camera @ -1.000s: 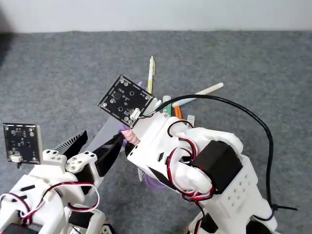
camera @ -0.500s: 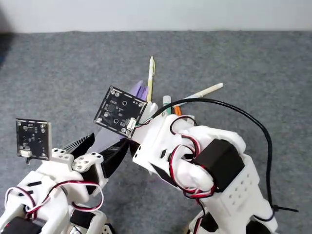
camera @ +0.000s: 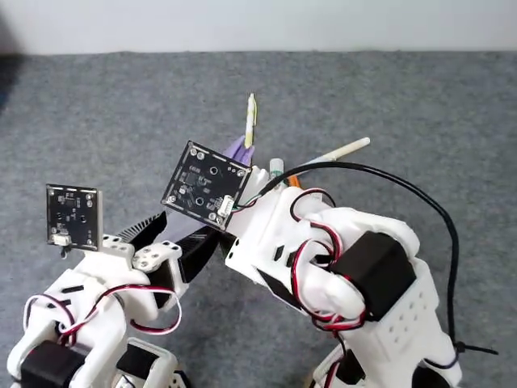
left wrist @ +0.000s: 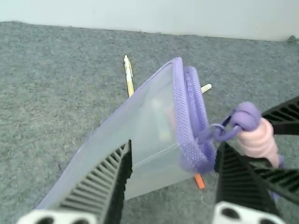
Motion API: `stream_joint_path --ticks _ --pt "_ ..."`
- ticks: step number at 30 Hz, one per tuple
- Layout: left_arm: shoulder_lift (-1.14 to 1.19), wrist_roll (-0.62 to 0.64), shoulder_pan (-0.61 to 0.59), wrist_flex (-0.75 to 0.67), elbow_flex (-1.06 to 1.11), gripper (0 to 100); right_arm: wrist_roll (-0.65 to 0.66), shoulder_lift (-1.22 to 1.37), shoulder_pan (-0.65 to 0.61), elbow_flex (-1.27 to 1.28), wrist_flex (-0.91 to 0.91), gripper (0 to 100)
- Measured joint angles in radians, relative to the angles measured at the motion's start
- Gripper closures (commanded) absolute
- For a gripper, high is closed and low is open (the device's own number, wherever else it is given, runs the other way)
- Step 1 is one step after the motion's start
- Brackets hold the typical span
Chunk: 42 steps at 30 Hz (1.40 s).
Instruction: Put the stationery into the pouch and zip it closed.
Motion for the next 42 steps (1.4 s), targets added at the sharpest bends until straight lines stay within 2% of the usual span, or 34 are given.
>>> stream_joint_path --ticks 12,19,23,30,42 --pt "0.000 0.006 -0.006 -0.003 0.054 72 0.003 -0.003 -0.043 0.000 0.008 99.1" --pt "-0.002 -0.049 -0.120 -0.009 0.052 72 0.003 -0.003 -0.052 0.000 0.014 99.1" --pt "-0.003 -0.077 -0.146 -0.009 0.046 75 0.003 -0.003 -0.052 0.000 0.014 99.1" --pt "-0.005 -0.121 -0.149 0.058 -0.015 86 0.003 -0.003 -0.025 0.000 0.014 99.1" --pt "0.009 -0.160 -0.155 0.180 -0.035 87 0.002 -0.078 0.012 0.000 0.014 99.1"
